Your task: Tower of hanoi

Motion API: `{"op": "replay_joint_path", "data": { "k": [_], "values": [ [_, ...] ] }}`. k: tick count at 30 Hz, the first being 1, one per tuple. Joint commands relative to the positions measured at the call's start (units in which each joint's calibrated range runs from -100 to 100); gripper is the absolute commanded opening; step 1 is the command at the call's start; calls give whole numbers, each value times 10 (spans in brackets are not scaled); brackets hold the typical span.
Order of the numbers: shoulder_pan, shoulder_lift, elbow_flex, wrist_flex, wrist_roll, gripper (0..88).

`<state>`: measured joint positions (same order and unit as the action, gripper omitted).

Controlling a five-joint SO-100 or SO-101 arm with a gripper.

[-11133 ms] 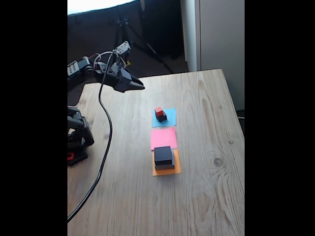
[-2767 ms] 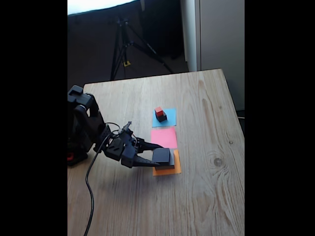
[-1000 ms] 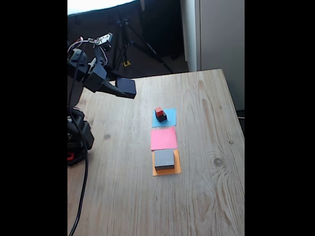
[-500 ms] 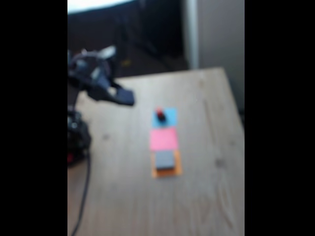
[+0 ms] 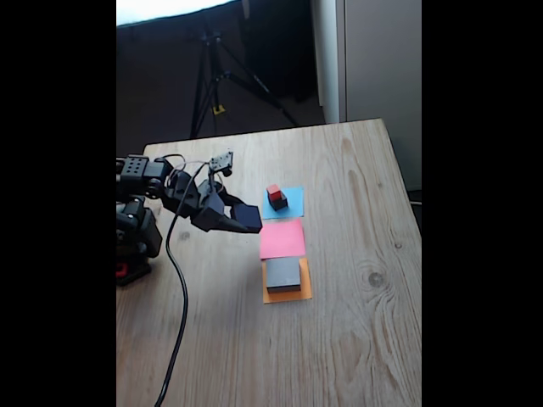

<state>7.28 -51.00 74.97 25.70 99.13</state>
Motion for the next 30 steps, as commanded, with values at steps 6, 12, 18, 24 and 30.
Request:
{"op": "replay_joint_path", "data": {
  "k": [6,12,18,24,30],
  "values": [
    [-11,132,81,-314,9,196],
    [-7,243,95,-461,9,195],
    [-7,347,95,-580,9,196],
    [-5,447,82,-679,9,196],
    [-1,528,54,-745,9,195]
  ]
}}
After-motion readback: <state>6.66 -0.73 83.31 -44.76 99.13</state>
